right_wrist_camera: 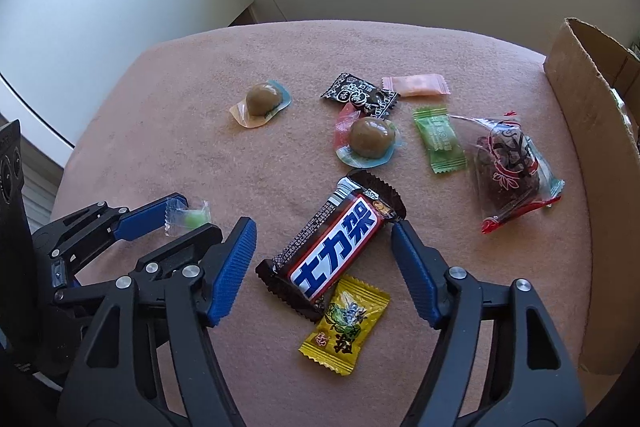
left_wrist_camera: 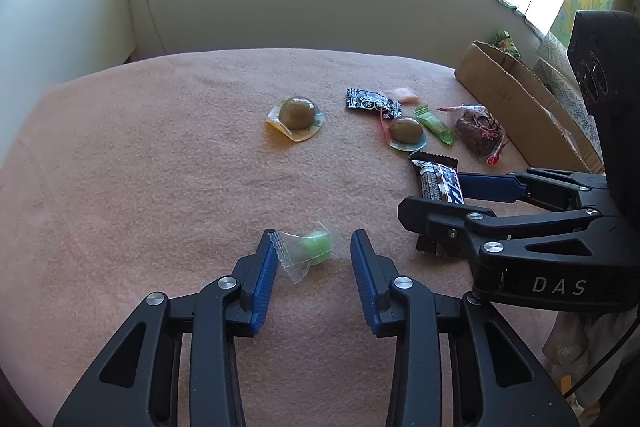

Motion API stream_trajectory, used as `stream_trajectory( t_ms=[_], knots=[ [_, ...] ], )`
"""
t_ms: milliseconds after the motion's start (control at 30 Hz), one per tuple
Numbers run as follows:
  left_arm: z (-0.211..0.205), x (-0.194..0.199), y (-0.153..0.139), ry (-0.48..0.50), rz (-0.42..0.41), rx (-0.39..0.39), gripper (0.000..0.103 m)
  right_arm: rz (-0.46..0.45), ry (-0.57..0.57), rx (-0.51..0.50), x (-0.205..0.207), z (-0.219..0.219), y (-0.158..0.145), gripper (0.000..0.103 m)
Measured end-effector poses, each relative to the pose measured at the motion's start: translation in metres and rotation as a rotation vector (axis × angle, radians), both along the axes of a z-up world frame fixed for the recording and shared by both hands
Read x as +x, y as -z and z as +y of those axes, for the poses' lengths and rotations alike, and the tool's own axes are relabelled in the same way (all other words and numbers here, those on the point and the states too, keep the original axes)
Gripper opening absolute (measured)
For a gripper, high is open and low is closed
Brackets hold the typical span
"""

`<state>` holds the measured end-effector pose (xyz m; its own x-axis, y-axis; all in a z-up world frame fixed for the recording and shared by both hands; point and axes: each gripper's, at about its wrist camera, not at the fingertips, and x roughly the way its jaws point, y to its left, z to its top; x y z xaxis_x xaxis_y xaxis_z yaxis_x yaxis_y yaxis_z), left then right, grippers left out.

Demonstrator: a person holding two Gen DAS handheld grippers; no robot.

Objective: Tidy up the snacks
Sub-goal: 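Grasp the small green candy with the left tool while the right tool grasps a chocolate bar, then carry the green candy and chocolate bar over the cardboard box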

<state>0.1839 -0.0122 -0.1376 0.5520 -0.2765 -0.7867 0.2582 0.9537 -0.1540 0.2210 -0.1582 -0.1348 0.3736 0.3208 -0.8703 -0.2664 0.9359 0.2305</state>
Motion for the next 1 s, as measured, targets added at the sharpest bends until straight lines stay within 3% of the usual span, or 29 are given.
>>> stream_trajectory(
  t_ms=[133,300,533,1000],
  knots=[
    [0.001,-0.001,0.0,0.002,-0.012,0.004,0.022,-0.012,-0.017,-0.045,-0.004,0.005,0.001,0.049],
    [0.001,-0.001,-0.001,0.006,-0.018,0.003,0.017,-0.012,-0.02,-0.042,-0.002,0.005,0.001,0.04],
    [0.0,-0.002,-0.002,0.009,-0.026,-0.002,0.016,-0.011,-0.006,-0.013,-0.005,-0.002,-0.001,0.034],
    [0.009,-0.016,-0.027,-0.002,-0.076,-0.043,0.016,-0.049,0.043,0.089,-0.018,-0.03,-0.024,0.033]
  ],
)
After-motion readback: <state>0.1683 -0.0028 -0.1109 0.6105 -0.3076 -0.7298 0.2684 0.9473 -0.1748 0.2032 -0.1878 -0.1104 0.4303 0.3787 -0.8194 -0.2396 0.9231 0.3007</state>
